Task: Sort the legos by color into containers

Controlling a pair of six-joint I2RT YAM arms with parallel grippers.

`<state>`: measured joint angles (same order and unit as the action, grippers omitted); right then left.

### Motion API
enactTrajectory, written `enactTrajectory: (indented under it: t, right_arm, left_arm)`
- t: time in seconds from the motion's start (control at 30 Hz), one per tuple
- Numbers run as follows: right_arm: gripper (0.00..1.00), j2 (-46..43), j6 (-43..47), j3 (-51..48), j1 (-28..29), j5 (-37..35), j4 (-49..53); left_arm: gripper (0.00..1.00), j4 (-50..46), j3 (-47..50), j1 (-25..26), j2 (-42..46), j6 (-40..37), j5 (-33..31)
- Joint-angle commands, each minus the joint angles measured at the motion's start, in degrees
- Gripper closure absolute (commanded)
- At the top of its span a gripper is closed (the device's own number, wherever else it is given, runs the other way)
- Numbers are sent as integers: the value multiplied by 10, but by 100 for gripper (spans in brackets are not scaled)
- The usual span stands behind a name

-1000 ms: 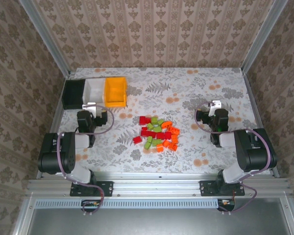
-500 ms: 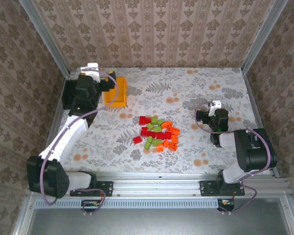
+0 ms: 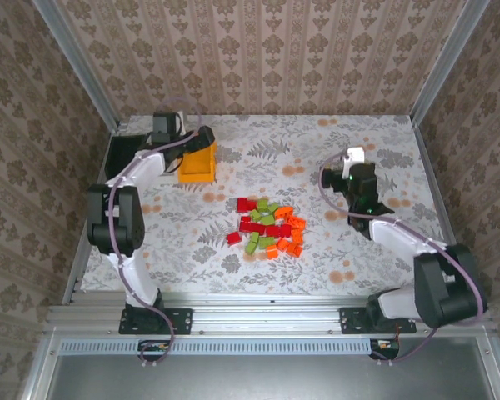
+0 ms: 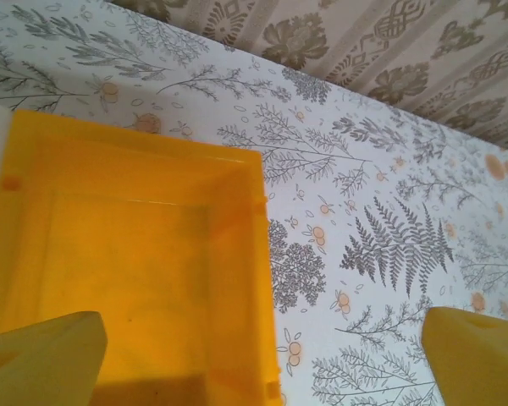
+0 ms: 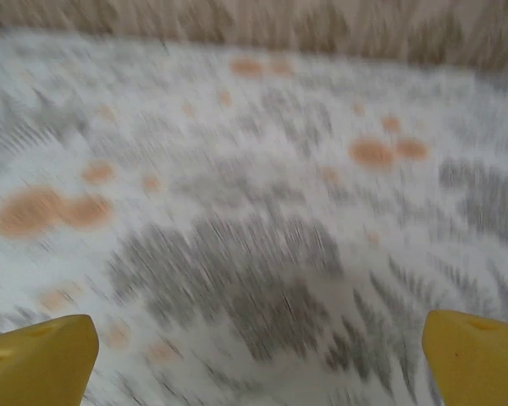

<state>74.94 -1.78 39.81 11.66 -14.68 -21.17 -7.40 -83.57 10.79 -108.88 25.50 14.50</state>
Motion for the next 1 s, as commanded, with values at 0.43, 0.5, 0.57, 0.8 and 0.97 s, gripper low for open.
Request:
enactTrajectory:
  t: [0.43, 0.5, 0.57, 0.8, 0.97]
  right_arm:
    - [22, 1, -217, 39, -71, 144, 152]
    - [22, 2, -219, 36, -71, 147, 150]
    - [22, 3, -221, 32, -71, 153, 147]
    - [25, 4, -224, 33, -71, 162, 150]
    - [26, -1, -222, 31, -71, 158, 155]
  left_arm:
    - [20, -185, -130, 115, -106, -61, -213]
    - [21, -185, -126, 115, -107, -60, -212]
    - [21, -175, -112, 114, -101, -59, -212]
    - [22, -167, -110, 104, -111, -60, -185]
    - [28, -140, -99, 108, -120, -52, -138]
